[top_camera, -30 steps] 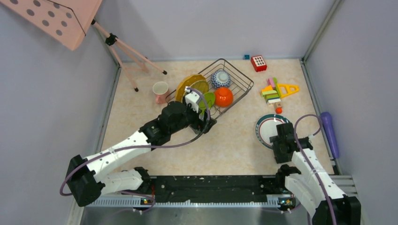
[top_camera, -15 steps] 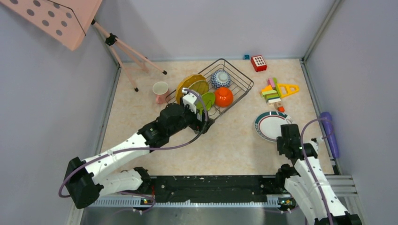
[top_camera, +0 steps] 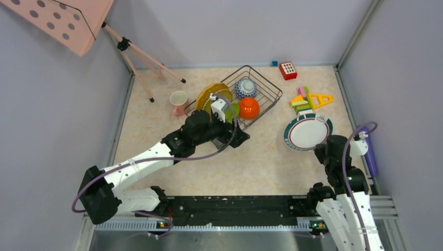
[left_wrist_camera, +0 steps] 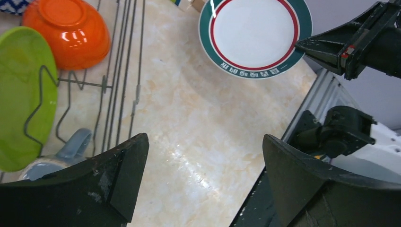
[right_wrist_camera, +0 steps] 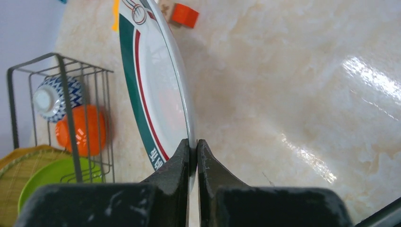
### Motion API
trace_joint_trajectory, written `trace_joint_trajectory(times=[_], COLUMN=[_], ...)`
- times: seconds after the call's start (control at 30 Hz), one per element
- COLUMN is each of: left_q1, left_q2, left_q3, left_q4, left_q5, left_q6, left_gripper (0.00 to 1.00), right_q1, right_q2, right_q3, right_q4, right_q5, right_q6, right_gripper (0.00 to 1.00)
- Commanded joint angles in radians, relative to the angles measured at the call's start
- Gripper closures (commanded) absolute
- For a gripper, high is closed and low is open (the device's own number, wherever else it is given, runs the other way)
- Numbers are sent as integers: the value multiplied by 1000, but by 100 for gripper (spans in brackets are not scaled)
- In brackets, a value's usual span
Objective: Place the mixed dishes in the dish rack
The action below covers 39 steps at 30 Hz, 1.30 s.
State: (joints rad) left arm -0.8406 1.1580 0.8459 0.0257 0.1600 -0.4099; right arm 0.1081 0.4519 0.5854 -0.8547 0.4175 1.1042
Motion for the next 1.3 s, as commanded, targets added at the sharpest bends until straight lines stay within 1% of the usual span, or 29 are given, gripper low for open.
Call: trace_joint_trajectory(times=[0.0, 0.13, 0.23, 0.3, 0.4, 0.47, 0.57, 0.7, 0.77, 0.83, 0.93, 1.13, 1.2, 1.27], left_q1=[-1, 5, 23, 46, 91, 115, 134, 157, 166, 178, 195, 202, 202, 203], left_q2=[60, 108, 143, 156, 160, 156, 140, 108, 102, 105, 114, 133, 138, 146], left_q3=[86, 99, 120, 123, 113, 100, 84, 57, 47, 45, 45, 47, 47, 42], left_q4=[108, 187, 224, 272, 354, 392, 394, 361, 356, 354, 358, 418, 435, 471], left_q5=[94, 151, 200, 239, 292, 304, 283, 228, 220, 233, 260, 336, 352, 374], left_q6=[-123, -195, -254, -299, -363, -380, -372, -353, -344, -346, -355, -390, -396, -417], left_gripper=[5, 4, 4, 4, 5, 6, 8, 10, 14, 22, 29, 46, 54, 58], right_q1=[-7, -5, -6, -6, -6, -7, -6, -7, -7, -6, -7, -7, -6, -6], right_q2=[-59, -60, -66, -64, -45, -28, -4, 7, 10, 16, 22, 34, 34, 35], right_q3=[145, 211, 240, 255, 272, 277, 272, 254, 245, 238, 234, 229, 219, 207], right_q4=[118, 151, 201, 228, 262, 288, 327, 381, 396, 410, 421, 421, 425, 437], right_q5=[-68, -202, -348, -446, -587, -670, -749, -804, -821, -841, -866, -886, -893, -900], right_q6=[-199, -329, -437, -473, -488, -486, -463, -435, -421, -410, -392, -382, -375, -367], right_gripper=[100, 100, 100, 100, 100, 100, 100, 100, 100, 100, 100, 100, 100, 100])
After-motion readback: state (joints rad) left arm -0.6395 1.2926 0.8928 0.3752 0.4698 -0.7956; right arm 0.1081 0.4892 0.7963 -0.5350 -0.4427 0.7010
